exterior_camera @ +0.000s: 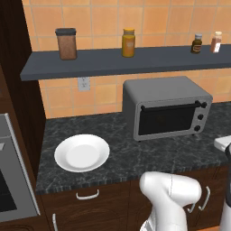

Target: Pick up the kebab skewer and baguette bread, and place them inside the toaster oven. Close the toaster oven door and start by setting the timer.

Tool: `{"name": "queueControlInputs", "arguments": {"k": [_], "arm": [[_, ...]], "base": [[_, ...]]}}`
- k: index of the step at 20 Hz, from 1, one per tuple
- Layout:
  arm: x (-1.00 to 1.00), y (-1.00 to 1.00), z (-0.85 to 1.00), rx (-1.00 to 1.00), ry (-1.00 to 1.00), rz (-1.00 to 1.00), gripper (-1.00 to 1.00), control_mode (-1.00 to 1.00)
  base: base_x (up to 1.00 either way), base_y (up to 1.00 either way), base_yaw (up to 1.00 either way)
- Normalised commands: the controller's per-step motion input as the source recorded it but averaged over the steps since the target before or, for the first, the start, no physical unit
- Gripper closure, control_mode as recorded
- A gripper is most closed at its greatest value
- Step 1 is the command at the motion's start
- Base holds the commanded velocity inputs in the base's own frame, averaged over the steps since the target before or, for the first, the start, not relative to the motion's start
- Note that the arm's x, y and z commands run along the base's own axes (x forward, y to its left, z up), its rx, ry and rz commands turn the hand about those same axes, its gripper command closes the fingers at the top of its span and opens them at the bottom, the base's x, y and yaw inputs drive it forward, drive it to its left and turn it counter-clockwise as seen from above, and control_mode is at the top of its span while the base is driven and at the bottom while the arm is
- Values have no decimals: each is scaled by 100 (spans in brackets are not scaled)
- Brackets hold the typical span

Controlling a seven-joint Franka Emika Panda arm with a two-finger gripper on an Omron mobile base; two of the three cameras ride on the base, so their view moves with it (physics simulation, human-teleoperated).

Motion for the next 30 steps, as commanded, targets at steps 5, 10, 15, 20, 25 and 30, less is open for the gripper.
{"name": "queueControlInputs", "arguments": {"k": [5, 10, 15, 20, 25, 30], "arm": [[25, -6, -4, 0, 0, 0, -100, -100], [23, -13, 0, 0, 0, 0, -100, -100], [19, -13, -2, 0, 0, 0, -100, -100], [15, -3, -9, 0, 0, 0, -100, -100], [20, -8, -6, 0, 0, 0, -100, -100], [19, -8, -4, 0, 0, 0, -100, -100]], "base": [[0, 0, 0], [0, 0, 0], [0, 0, 0], [0, 0, 0], [0, 0, 0], [0, 0, 0]]}}
